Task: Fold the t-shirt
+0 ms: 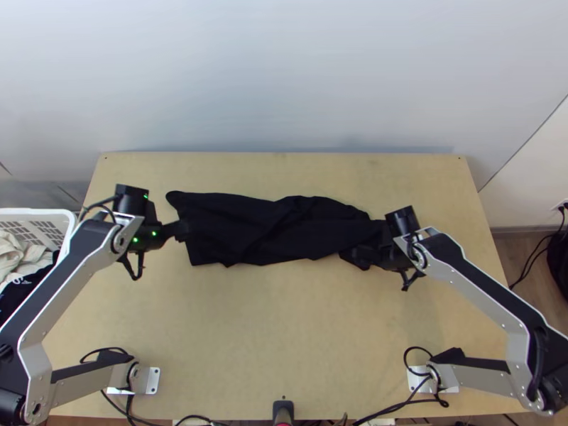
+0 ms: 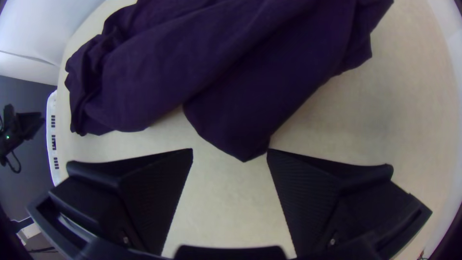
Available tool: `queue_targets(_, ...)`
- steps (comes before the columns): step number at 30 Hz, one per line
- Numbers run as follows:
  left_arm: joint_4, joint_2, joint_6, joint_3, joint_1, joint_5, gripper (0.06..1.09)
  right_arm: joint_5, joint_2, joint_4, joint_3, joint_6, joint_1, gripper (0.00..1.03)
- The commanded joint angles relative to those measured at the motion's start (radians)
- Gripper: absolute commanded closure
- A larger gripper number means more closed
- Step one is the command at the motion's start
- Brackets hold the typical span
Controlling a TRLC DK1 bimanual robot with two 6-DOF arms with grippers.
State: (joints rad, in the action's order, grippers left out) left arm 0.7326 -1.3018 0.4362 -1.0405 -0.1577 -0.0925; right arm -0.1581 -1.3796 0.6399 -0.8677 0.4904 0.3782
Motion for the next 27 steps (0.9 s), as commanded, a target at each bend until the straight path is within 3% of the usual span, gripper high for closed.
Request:
queue_targets(1, -0.05, -0.008, -0.01, 0.088, -0.034, 0.023, 0.11, 0.009, -0.079, -0.089, 0.001, 0.011, 0.018, 0.4)
queue_targets(4, -0.062, -0.025, -0.01, 0.105, -0.043, 0.023, 0.11, 0.014, -0.096, -0.114, -0.002, 0.01, 0.022, 0.54)
queue_targets(10, -0.082, -0.053, 0.004, 0.112, -0.074, 0.027, 0.11, 0.032, -0.114, -0.149, -0.03, 0.005, 0.027, 1.0)
queue_targets(27, -0.093, -0.088, 0.018, 0.151, -0.143, 0.045, 0.11, 0.063, 0.028, -0.091, -0.047, 0.014, 0.002, 1.0)
